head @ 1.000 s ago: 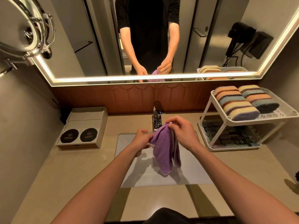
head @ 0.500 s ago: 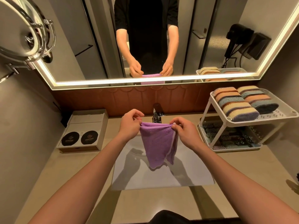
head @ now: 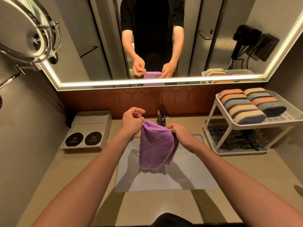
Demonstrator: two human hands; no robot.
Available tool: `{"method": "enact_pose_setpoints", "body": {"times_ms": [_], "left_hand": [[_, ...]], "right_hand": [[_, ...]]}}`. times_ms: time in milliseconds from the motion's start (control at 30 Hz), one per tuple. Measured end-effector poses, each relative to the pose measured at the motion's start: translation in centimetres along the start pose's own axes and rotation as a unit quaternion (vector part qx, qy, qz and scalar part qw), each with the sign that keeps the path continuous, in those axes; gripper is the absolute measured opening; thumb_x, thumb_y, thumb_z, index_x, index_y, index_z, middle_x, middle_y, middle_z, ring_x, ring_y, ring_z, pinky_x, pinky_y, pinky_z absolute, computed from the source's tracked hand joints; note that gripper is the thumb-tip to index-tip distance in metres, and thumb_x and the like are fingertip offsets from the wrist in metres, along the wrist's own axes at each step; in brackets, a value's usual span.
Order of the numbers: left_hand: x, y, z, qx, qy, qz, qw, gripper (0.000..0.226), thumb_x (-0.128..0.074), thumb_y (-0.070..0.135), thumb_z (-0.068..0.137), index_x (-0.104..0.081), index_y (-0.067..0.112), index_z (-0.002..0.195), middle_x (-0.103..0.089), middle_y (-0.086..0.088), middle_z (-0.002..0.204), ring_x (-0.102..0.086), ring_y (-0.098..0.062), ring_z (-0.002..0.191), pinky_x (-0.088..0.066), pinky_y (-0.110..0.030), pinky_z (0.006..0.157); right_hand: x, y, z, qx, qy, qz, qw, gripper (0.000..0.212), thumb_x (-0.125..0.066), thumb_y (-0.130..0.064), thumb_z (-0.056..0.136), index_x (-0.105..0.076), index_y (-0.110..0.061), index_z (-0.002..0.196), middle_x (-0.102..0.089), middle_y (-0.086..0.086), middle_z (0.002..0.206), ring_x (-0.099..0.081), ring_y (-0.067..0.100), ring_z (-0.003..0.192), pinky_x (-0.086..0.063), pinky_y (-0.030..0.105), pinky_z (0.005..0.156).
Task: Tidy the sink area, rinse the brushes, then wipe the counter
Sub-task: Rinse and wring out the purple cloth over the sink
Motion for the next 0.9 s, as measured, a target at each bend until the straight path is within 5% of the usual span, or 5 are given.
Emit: {"method": "enact_pose_setpoints", "body": {"times_ms": [133, 233, 400, 633, 900], "left_hand": [[0.3, 0.5, 0.1, 0.050, -0.003, -0.059, 0.997, 0.030, -0.062, -0.011, 0.087, -0.069, 0.015, 0.101, -0.060, -0.006, 0.095, -0.058, -0.013, 0.082, -0.048, -0.019, 0.062], [0.6, 0.8, 0.5, 0.078, -0.003, -0.057, 0.995, 0.030, -0.062, -0.011, 0.087, -0.068, 0.015, 0.099, -0.062, -0.008, 0.094, -0.060, -0.016, 0.082, -0.047, -0.021, 0.060], [1.2, -0.1, 1.2, 0.152, -0.062, -0.093, 0.982, 0.033, -0.060, -0.011, 0.090, -0.066, 0.008, 0.116, -0.065, -0.011, 0.089, -0.059, -0.016, 0.073, -0.045, -0.024, 0.058], [-1.8, -3.8, -0.8, 0.141, -0.257, -0.217, 0.931, 0.067, -0.041, 0.071, 0.089, -0.056, 0.027, 0.137, -0.060, 0.007, 0.139, -0.051, -0.013, 0.127, -0.033, -0.037, 0.108], [-3.5, -5.8, -2.8, 0.107, -0.348, -0.095, 0.926, 0.075, -0.085, 0.026, 0.069, -0.056, 0.010, 0.137, -0.067, -0.001, 0.126, -0.063, -0.021, 0.117, -0.054, -0.019, 0.083]], "right_hand": [[-0.9, -0.5, 0.0, 0.039, 0.049, -0.077, 0.995, 0.045, -0.030, -0.031, 0.108, -0.068, -0.017, 0.090, -0.067, -0.001, 0.089, -0.063, 0.024, 0.093, -0.047, 0.030, 0.078], [-1.2, -1.3, -0.6, 0.076, 0.019, -0.002, 0.997, 0.043, -0.047, -0.062, 0.099, -0.072, -0.027, 0.102, -0.071, -0.011, 0.096, -0.065, 0.003, 0.092, -0.048, 0.022, 0.078], [-0.9, -2.5, -0.6, 0.104, 0.007, -0.040, 0.994, 0.023, -0.070, -0.049, 0.091, -0.077, -0.034, 0.106, -0.075, -0.014, 0.093, -0.067, 0.003, 0.087, -0.046, 0.013, 0.066], [-0.2, -2.9, -0.2, 0.064, 0.026, 0.107, 0.992, 0.016, -0.070, -0.031, 0.094, -0.079, -0.023, 0.104, -0.078, 0.000, 0.095, -0.071, 0.014, 0.087, -0.054, 0.029, 0.078], [1.0, -4.4, -0.2, 0.057, -0.009, 0.136, 0.989, 0.027, -0.059, -0.038, 0.100, -0.074, -0.026, 0.120, -0.076, -0.001, 0.109, -0.070, 0.017, 0.100, -0.054, 0.026, 0.080]]}}
Point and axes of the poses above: each hand's wrist, its own z-axis towards the middle knuckle, its own x-axis out of the back of the hand, y = z × x, the point moved 2 cm from there along z, towards the middle knuckle
